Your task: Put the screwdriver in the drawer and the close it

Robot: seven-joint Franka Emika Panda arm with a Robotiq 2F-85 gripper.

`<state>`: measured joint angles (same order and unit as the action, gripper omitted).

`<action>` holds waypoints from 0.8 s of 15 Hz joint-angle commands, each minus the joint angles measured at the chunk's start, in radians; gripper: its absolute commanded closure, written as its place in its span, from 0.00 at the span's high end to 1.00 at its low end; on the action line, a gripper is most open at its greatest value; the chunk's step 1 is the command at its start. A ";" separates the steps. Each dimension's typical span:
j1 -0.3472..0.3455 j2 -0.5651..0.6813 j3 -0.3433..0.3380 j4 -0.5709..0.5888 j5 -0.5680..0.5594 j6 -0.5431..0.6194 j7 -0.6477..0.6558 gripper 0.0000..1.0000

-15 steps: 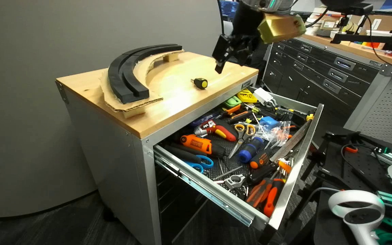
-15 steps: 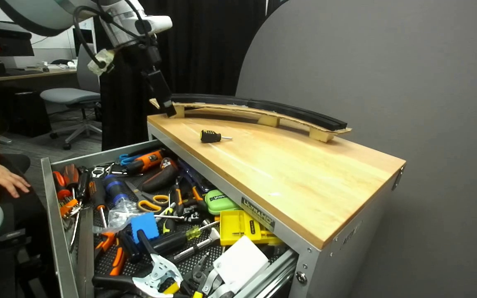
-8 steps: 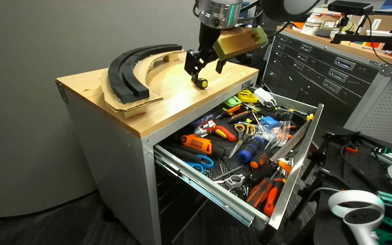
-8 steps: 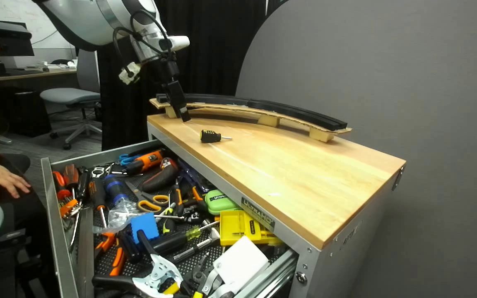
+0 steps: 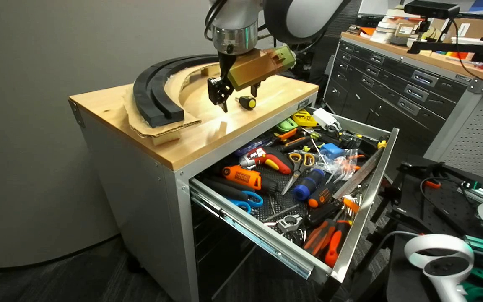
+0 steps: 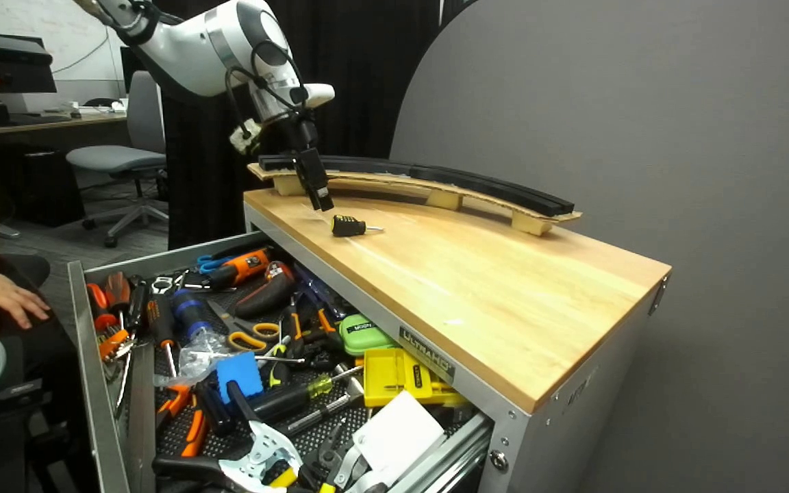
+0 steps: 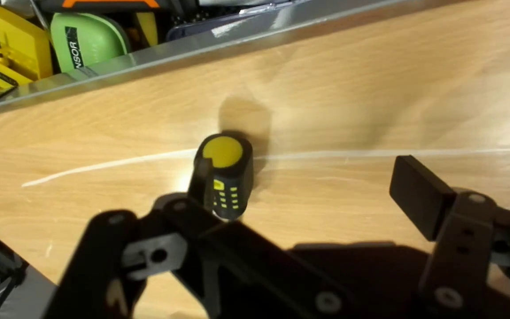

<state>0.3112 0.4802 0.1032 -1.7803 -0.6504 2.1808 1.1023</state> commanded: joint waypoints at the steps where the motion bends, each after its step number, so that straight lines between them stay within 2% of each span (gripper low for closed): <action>1: 0.042 0.060 -0.053 0.116 -0.029 -0.054 -0.006 1.00; 2: 0.028 0.034 -0.042 0.052 0.007 -0.018 -0.007 1.00; 6: 0.034 0.049 -0.053 0.083 -0.001 -0.024 -0.006 1.00; 7: 0.018 0.047 -0.053 0.058 -0.008 0.002 -0.045 1.00; 12: 0.007 0.052 -0.093 0.061 -0.033 -0.055 -0.139 1.00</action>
<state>0.3222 0.5357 0.0342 -1.7245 -0.6617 2.1478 1.0289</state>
